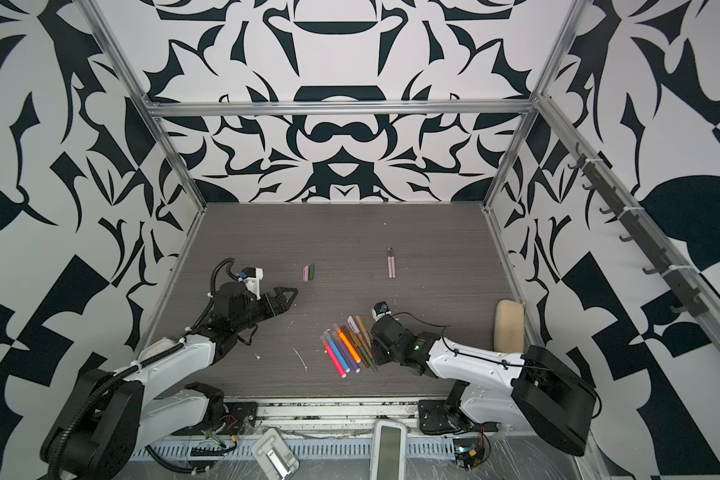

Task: Open the pen caps
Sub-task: 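Move the right gripper back over the pen bundle while the left withdraws, then lower the right gripper onto the tan capped pen and grasp its barrel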

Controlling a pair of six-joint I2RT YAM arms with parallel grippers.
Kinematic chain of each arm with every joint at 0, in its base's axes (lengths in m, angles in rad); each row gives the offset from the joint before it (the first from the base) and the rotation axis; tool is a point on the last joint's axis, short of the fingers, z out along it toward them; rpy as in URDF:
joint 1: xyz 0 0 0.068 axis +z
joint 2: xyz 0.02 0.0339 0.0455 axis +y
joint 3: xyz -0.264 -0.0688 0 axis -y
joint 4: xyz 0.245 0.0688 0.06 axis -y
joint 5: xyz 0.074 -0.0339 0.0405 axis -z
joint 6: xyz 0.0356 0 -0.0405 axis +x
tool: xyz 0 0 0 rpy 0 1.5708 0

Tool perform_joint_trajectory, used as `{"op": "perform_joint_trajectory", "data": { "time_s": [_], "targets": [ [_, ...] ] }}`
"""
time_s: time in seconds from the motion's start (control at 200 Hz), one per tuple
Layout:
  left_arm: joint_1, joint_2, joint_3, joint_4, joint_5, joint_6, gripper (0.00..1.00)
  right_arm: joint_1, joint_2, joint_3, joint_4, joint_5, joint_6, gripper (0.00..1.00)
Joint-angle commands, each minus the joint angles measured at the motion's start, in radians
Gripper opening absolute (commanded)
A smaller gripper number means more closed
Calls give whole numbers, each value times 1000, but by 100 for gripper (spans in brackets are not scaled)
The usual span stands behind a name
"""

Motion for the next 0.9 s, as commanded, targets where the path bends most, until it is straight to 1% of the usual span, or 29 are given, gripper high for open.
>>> {"op": "perform_joint_trajectory", "data": {
  "time_s": [0.0, 0.21, 0.445, 0.725, 0.825, 0.895],
  "targets": [
    [6, 6, 24, 8, 15, 3, 99, 5, 4, 27, 21, 3, 3, 29],
    [6, -7, 17, 11, 10, 2, 99, 6, 0, 20, 41, -20, -10, 30],
    [6, 31, 41, 3, 31, 3, 99, 7, 16, 23, 51, -38, -18, 30],
    [6, 21, 37, -8, 12, -1, 99, 7, 103, 67, 22, -19, -7, 29],
    [6, 27, 40, -10, 17, 0, 99, 7, 117, 80, 1, 7, 7, 29],
    [5, 29, 41, -7, 25, 2, 99, 7, 112, 81, -22, 39, 25, 26]
  ]
}}
